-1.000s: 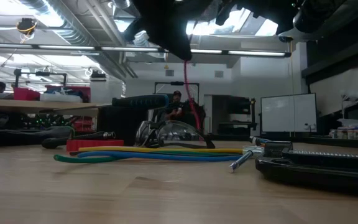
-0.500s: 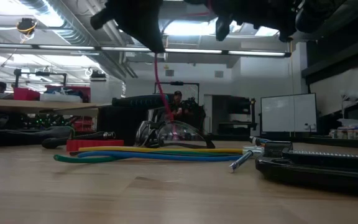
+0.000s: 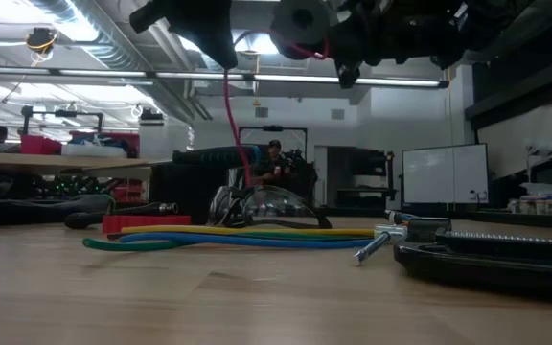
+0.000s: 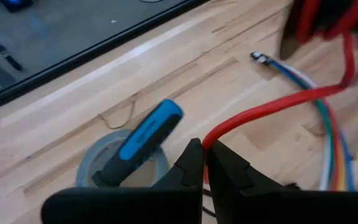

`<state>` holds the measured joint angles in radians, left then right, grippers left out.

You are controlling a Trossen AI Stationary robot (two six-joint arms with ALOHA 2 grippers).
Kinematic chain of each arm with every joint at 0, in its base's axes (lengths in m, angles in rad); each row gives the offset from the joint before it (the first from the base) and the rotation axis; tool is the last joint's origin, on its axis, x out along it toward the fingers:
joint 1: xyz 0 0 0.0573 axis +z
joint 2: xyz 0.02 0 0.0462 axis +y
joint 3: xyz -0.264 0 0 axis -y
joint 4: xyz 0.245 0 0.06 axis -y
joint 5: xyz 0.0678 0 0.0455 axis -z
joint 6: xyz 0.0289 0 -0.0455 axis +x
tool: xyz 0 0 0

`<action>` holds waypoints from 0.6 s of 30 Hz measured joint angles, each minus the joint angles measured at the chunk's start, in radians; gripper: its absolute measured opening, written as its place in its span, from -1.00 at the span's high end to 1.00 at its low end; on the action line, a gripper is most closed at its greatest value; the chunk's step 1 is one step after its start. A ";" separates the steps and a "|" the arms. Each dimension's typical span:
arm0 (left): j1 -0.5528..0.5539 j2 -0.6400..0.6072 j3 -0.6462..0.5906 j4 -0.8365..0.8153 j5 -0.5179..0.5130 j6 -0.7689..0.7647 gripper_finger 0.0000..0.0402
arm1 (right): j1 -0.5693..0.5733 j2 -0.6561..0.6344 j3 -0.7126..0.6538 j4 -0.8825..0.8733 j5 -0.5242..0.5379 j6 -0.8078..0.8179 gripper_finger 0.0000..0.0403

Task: Coil cords
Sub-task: Coil the red wire onto the black spool

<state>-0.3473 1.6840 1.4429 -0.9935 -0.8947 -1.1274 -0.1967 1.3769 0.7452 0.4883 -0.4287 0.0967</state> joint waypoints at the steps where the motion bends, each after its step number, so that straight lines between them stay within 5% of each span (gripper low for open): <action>1: 0.005 0.000 0.000 -0.007 0.001 0.000 1.00 | 0.000 0.000 0.000 -0.008 0.000 0.000 0.99; 9: 0.047 -0.011 0.000 -0.015 0.002 0.017 1.00 | 0.000 0.000 0.000 -0.175 0.040 -0.041 0.99; 18: 0.099 -0.011 0.000 0.210 0.012 0.125 1.00 | 0.001 0.000 0.000 -0.230 0.311 -0.045 0.99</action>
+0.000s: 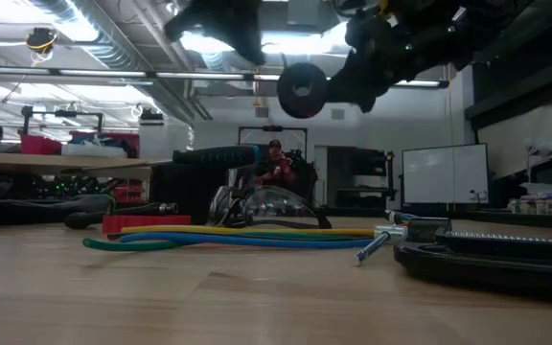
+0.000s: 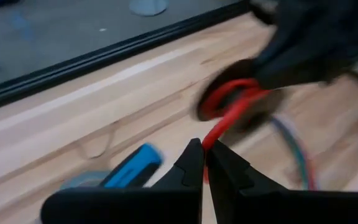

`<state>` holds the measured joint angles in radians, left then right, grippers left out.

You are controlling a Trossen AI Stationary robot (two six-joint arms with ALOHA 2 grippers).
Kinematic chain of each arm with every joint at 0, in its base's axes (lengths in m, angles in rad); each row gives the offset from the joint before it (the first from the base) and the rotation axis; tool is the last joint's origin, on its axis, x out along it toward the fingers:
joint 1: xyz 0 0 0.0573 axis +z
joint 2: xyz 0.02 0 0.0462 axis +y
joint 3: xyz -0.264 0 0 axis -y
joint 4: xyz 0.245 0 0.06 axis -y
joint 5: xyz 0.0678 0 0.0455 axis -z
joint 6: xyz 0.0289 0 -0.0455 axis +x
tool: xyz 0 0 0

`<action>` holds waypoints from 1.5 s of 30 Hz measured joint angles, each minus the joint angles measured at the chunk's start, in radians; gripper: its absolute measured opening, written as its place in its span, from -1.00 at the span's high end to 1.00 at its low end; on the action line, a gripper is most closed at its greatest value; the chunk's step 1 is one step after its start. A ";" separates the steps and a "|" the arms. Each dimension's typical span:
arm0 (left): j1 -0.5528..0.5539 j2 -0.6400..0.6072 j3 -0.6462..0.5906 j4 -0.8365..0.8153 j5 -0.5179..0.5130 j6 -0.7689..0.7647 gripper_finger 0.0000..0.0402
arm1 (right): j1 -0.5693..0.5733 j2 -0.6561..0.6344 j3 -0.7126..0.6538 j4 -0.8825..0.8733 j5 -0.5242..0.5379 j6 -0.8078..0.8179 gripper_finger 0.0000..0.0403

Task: Coil cords
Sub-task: Coil the red wire onto the black spool

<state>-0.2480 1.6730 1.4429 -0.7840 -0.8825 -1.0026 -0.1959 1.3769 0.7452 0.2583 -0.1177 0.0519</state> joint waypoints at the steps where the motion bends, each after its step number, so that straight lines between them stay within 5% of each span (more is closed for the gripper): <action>1: 0.006 0.000 0.000 0.041 0.002 0.025 1.00 | 0.000 0.000 0.000 0.002 0.031 0.000 0.99; 7: 0.061 0.007 0.000 0.265 0.091 0.165 1.00 | 0.000 0.000 0.000 0.035 0.170 0.026 0.99; 18: 0.122 0.068 0.000 0.504 0.190 0.302 1.00 | 0.000 0.000 0.000 0.169 0.196 0.105 0.99; 32: 0.107 0.109 0.001 0.523 0.191 0.382 1.00 | 0.000 0.000 0.020 0.268 0.237 0.151 0.99; 45: 0.018 0.112 0.001 0.313 -0.126 0.468 1.00 | -0.001 0.000 0.029 0.282 0.116 0.154 0.99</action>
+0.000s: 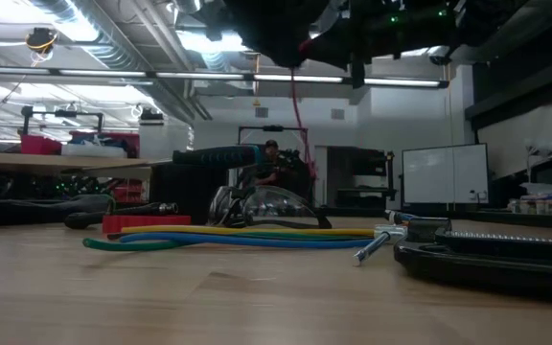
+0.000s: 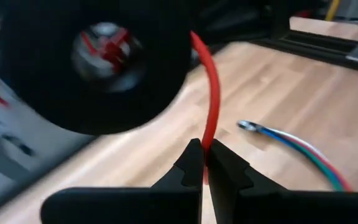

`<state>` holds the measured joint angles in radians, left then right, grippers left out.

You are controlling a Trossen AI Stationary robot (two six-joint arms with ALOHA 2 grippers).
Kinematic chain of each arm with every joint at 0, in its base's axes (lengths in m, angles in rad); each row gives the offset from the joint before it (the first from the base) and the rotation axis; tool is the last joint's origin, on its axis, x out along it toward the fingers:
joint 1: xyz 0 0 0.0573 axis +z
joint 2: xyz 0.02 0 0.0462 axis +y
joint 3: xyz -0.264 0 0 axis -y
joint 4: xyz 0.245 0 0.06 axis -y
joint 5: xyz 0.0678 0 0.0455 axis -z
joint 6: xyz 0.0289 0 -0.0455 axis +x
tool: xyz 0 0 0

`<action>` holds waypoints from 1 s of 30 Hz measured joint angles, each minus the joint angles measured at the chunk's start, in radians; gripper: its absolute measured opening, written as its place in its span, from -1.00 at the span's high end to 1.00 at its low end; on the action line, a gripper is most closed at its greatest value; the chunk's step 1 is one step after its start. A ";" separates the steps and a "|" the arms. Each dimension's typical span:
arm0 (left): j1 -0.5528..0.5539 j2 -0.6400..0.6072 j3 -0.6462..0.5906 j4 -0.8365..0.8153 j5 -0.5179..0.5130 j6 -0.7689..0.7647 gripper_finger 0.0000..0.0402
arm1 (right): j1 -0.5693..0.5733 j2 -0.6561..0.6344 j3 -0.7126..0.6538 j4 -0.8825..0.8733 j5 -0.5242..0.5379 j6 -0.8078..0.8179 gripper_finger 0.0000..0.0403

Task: Coil cords
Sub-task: Coil the red wire onto the black spool

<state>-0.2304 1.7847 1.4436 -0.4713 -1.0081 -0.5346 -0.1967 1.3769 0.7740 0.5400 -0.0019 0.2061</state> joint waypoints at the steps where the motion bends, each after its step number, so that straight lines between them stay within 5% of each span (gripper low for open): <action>1: -0.006 0.000 0.000 0.000 -0.037 0.021 1.00 | 0.000 0.000 0.000 0.003 -0.012 0.000 0.99; 6: -0.028 0.000 0.000 0.002 -0.174 0.097 1.00 | -0.001 0.000 0.000 0.065 -0.127 0.017 0.99; 18: -0.037 0.000 0.000 -0.001 -0.229 0.149 1.00 | 0.000 0.000 0.000 0.142 -0.331 0.059 0.99; 30: -0.067 0.000 0.000 -0.103 -0.146 0.143 0.84 | 0.000 0.000 0.000 0.056 -0.436 0.026 0.99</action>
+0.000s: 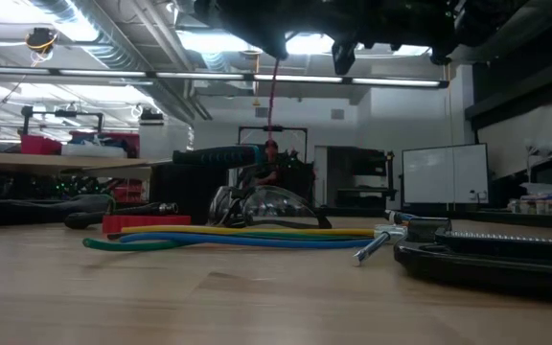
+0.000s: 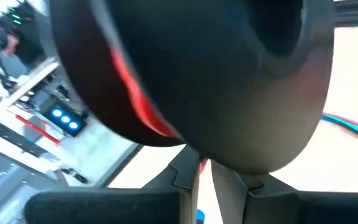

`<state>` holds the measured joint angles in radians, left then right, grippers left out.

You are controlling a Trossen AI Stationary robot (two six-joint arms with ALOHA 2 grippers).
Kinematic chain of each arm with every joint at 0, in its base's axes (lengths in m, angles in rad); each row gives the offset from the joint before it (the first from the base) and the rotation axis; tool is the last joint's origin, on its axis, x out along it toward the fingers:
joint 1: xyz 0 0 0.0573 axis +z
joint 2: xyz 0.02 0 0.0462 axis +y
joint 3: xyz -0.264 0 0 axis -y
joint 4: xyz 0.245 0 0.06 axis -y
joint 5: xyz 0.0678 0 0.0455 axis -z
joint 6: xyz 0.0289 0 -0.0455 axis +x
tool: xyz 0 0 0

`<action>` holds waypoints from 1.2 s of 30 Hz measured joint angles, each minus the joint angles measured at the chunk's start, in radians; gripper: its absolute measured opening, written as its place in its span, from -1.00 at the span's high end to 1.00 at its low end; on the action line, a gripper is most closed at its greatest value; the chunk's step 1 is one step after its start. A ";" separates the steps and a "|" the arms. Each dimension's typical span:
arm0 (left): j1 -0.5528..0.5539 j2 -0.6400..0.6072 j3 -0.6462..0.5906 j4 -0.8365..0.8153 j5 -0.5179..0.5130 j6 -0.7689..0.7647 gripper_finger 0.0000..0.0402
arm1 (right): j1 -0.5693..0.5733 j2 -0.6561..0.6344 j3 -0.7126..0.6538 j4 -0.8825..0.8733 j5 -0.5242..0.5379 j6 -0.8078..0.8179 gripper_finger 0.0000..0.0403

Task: Coil cords
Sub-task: Coil the red wire onto the black spool

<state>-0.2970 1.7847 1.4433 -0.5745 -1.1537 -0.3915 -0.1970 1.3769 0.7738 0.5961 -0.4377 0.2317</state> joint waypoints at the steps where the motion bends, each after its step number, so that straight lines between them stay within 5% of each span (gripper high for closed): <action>1: 0.000 0.000 0.000 0.000 0.018 -0.005 0.82 | 0.000 0.000 0.000 0.001 0.000 0.000 0.99; 15: -0.016 0.000 0.000 -0.070 0.131 -0.183 0.38 | -0.001 -0.005 -0.001 0.038 0.001 -0.001 0.99; 26: -0.061 -0.001 -0.001 -0.342 0.185 -0.543 0.45 | -0.075 -0.067 -0.002 0.035 0.007 0.001 0.99; 36: -0.084 -0.002 -0.001 -0.391 0.212 -0.654 0.48 | -0.107 -0.137 -0.002 0.029 -0.030 -0.004 0.99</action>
<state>-0.3807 1.7824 1.4425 -0.9656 -0.9421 -1.0458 -0.3038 1.2404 0.7723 0.6254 -0.4682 0.2276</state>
